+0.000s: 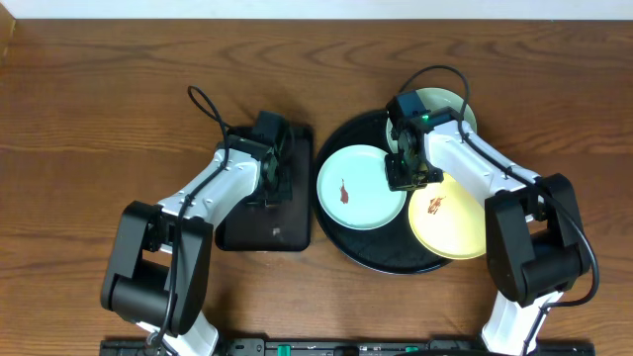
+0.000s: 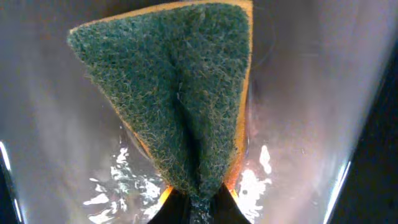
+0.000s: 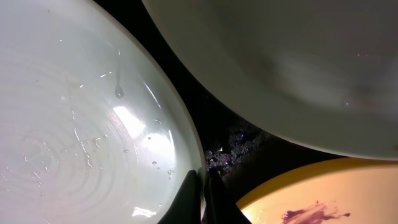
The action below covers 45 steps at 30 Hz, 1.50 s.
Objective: Clean dirty plates on tray and stack at the side
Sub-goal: 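Lower left gripper and grasp the green-yellow sponge, then lift the sponge with the left gripper above the black tray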
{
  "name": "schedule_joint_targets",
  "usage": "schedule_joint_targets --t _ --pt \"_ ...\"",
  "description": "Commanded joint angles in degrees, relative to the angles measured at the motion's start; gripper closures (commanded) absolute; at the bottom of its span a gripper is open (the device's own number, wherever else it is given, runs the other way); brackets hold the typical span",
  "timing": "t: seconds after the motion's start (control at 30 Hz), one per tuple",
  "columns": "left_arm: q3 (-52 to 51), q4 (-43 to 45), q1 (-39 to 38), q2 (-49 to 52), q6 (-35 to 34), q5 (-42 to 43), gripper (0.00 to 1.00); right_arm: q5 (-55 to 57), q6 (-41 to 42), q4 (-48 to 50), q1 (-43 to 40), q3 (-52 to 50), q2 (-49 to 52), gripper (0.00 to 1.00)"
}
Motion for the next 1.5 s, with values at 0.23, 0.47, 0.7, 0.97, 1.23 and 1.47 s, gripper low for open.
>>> schedule_joint_targets --t 0.23,0.47,0.7,0.97,1.23,1.47 --pt "0.31 4.39 0.39 0.26 -0.33 -1.73 0.35 0.59 0.28 -0.17 0.28 -0.42 0.63 0.98" --pt "0.26 6.99 0.37 0.26 -0.33 -3.72 0.92 0.59 0.28 -0.17 0.28 -0.42 0.63 0.97" --pt "0.24 7.93 0.39 0.26 -0.31 -5.27 0.20 0.59 0.28 -0.13 0.28 -0.42 0.63 0.96" --pt "-1.31 13.03 0.37 0.26 -0.33 -5.22 0.20 0.59 0.28 -0.17 0.28 -0.42 0.63 0.97" --pt "-1.64 14.53 0.37 0.26 -0.33 -5.20 0.73 0.59 0.17 -0.20 0.28 -0.42 0.63 0.96" --pt "-1.03 12.09 0.39 0.20 -0.33 -5.20 0.48 0.57 -0.76 -0.13 0.28 -0.42 0.63 0.96"
